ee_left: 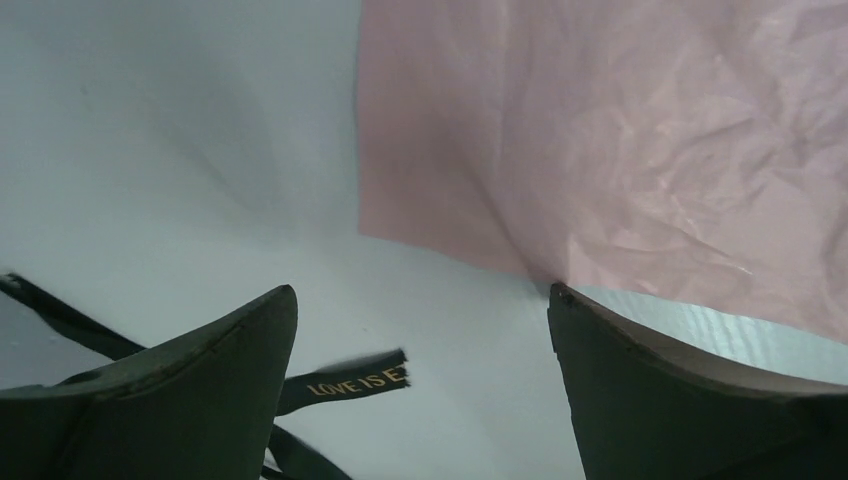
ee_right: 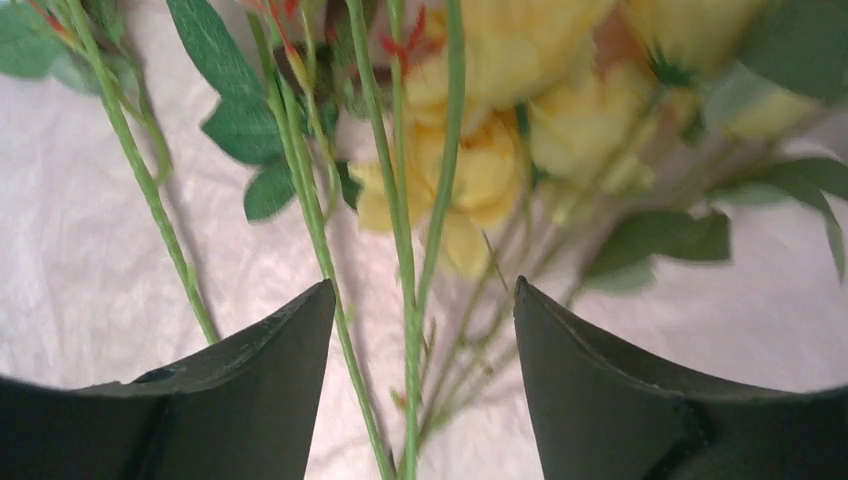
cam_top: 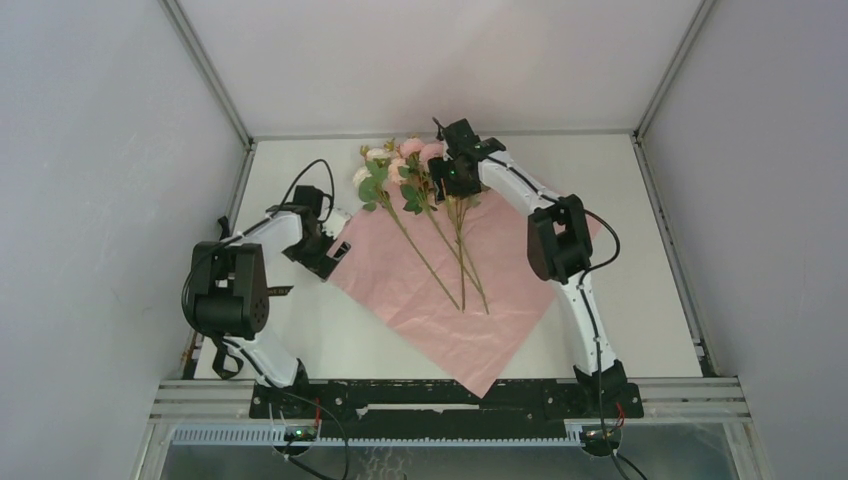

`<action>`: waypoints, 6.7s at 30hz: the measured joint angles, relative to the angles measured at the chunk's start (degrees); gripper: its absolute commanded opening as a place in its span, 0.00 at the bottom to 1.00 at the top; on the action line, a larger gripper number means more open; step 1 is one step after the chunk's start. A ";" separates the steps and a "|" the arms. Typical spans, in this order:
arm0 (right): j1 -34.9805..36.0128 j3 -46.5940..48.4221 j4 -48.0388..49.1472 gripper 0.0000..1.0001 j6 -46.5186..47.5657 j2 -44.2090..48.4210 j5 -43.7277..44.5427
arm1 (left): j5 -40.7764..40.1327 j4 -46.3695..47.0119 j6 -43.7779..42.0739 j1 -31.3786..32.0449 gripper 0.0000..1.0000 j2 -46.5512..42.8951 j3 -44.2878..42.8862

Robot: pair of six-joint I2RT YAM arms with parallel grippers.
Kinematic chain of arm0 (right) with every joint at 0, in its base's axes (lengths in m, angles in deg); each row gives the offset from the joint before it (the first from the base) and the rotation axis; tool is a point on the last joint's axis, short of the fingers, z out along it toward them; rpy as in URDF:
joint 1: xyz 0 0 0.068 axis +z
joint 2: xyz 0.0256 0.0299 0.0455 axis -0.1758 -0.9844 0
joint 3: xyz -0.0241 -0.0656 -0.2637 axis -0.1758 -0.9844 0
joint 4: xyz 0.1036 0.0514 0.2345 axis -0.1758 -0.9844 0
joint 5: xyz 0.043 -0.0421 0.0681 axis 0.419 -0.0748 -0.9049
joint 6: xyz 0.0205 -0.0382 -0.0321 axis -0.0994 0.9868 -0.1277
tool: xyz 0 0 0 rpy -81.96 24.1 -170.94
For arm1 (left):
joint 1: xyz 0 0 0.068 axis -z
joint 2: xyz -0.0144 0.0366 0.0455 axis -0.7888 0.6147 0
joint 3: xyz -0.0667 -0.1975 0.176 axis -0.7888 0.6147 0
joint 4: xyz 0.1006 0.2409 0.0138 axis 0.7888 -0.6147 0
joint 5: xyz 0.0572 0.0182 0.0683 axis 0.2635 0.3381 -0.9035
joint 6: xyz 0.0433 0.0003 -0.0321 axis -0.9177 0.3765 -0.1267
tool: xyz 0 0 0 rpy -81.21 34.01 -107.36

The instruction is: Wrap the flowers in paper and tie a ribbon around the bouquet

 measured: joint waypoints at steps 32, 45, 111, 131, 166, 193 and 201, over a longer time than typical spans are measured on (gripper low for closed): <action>14.03 -19.10 22.88 0.00 -11.52 3.39 -4.44 | -12.96 7.52 -7.32 15.56 1.00 -9.35 4.59; 10.69 -21.38 24.26 0.00 -16.06 4.59 1.92 | -25.79 11.50 -13.62 17.20 1.00 1.92 3.87; 15.80 -77.79 18.93 0.47 -12.52 53.66 -4.48 | -2.27 -2.64 -11.32 14.03 1.00 -16.48 2.34; 44.06 -94.71 16.31 0.55 56.43 71.04 -11.45 | 7.54 -7.08 -11.04 14.14 1.00 -18.86 2.47; 19.28 -92.72 33.38 0.00 39.50 73.57 -25.18 | 50.07 -2.99 -10.40 21.53 1.00 -25.81 7.10; 10.38 -91.69 20.92 0.30 -20.55 63.98 -13.62 | 17.29 12.04 -24.26 63.36 0.94 -16.72 18.21; 14.71 -93.64 15.52 0.36 -25.42 72.43 -11.45 | 12.55 19.32 -25.03 63.36 0.50 -16.44 20.06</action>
